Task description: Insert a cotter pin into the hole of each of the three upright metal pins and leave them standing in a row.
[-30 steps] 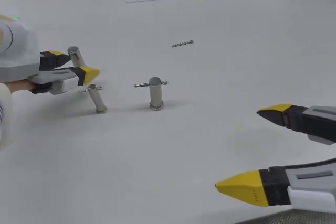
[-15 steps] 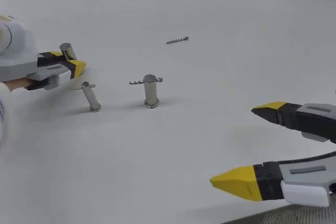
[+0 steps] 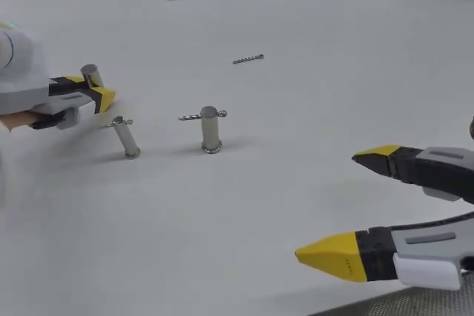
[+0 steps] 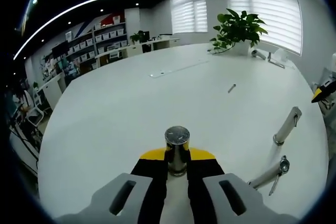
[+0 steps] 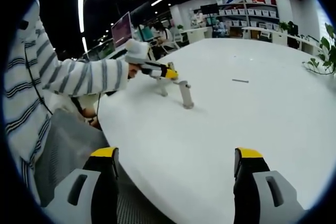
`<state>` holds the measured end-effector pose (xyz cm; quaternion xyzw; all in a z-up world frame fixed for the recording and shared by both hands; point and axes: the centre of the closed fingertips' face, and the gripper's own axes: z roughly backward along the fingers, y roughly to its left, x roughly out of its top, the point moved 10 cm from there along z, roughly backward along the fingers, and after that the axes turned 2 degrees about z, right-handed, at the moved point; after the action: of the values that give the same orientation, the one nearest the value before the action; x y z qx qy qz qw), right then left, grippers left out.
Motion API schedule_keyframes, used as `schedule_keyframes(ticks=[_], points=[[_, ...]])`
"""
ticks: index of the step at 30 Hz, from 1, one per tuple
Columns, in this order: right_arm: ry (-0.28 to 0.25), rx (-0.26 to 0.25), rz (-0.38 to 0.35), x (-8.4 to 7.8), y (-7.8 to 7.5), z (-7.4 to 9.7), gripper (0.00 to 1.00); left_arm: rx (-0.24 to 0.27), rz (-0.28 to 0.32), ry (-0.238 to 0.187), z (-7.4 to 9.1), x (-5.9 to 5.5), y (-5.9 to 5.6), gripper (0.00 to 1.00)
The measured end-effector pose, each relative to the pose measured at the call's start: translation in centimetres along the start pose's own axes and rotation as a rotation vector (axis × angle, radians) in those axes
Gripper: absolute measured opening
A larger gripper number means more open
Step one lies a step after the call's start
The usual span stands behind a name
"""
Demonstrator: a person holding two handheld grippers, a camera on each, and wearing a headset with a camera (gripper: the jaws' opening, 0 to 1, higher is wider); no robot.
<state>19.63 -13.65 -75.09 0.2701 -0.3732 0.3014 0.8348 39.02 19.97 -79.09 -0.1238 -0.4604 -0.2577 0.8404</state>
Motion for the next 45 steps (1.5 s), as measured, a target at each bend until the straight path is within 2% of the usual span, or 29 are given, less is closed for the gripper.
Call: schedule_keyframes(ticks=[3, 7, 17, 22, 24, 26, 27, 28, 30, 34, 37, 39, 43, 45], points=[[-0.003, -0.002, 0.003, 0.0, -0.1, 0.1, 0.93, 0.008, 0.0, -0.009, 0.8, 0.4, 0.0, 0.11], [-0.006, -0.003, 0.01, 0.1, -0.2, 0.1, 0.93, 0.021, 0.039, -0.039, 2.2, 1.2, 0.3, 0.11], [-0.04, -0.007, 0.024, 0.7, 0.1, 0.4, 0.95, 0.054, 0.074, -0.065, 6.9, 2.6, 0.2, 0.11], [-0.045, -0.01, 0.027, 0.7, 0.2, 0.5, 0.95, 0.064, 0.089, -0.079, 9.2, 3.3, -0.7, 0.11], [-0.049, -0.01, 0.029, 0.7, 0.3, 0.6, 0.95, 0.059, 0.087, -0.082, 9.7, 3.5, -1.1, 0.11], [-0.054, -0.01, 0.026, 0.7, 0.4, 0.6, 0.95, 0.049, 0.067, -0.088, 10.5, 3.7, -2.0, 0.11], [-0.054, -0.011, 0.026, 0.7, 0.4, 0.7, 0.95, 0.042, 0.064, -0.087, 10.6, 3.7, -2.1, 0.11], [-0.055, -0.012, 0.028, 0.6, 0.4, 0.7, 0.95, 0.036, 0.058, -0.082, 10.3, 3.7, -1.8, 0.11], [-0.054, -0.015, 0.028, 0.6, 0.5, 0.8, 0.95, 0.024, 0.052, -0.085, 10.7, 3.8, -2.5, 0.11], [-0.057, -0.016, 0.025, 0.5, 0.5, 0.9, 0.95, -0.032, 0.045, -0.096, 11.4, 4.2, -4.9, 0.11], [-0.056, -0.018, 0.028, 0.5, 0.5, 1.0, 0.95, -0.074, 0.021, -0.096, 11.4, 4.3, -6.8, 0.11], [-0.056, -0.018, 0.03, 0.5, 0.5, 1.1, 0.95, -0.094, 0.016, -0.095, 11.2, 4.3, -7.6, 0.11], [-0.062, -0.027, 0.029, 0.5, 0.4, 1.2, 0.95, -0.124, 0.031, -0.083, 10.3, 3.6, -9.3, 0.11], [-0.068, -0.03, 0.027, 0.5, 0.5, 1.3, 0.95, -0.134, 0.048, -0.072, 9.7, 2.9, -10.0, 0.11]])
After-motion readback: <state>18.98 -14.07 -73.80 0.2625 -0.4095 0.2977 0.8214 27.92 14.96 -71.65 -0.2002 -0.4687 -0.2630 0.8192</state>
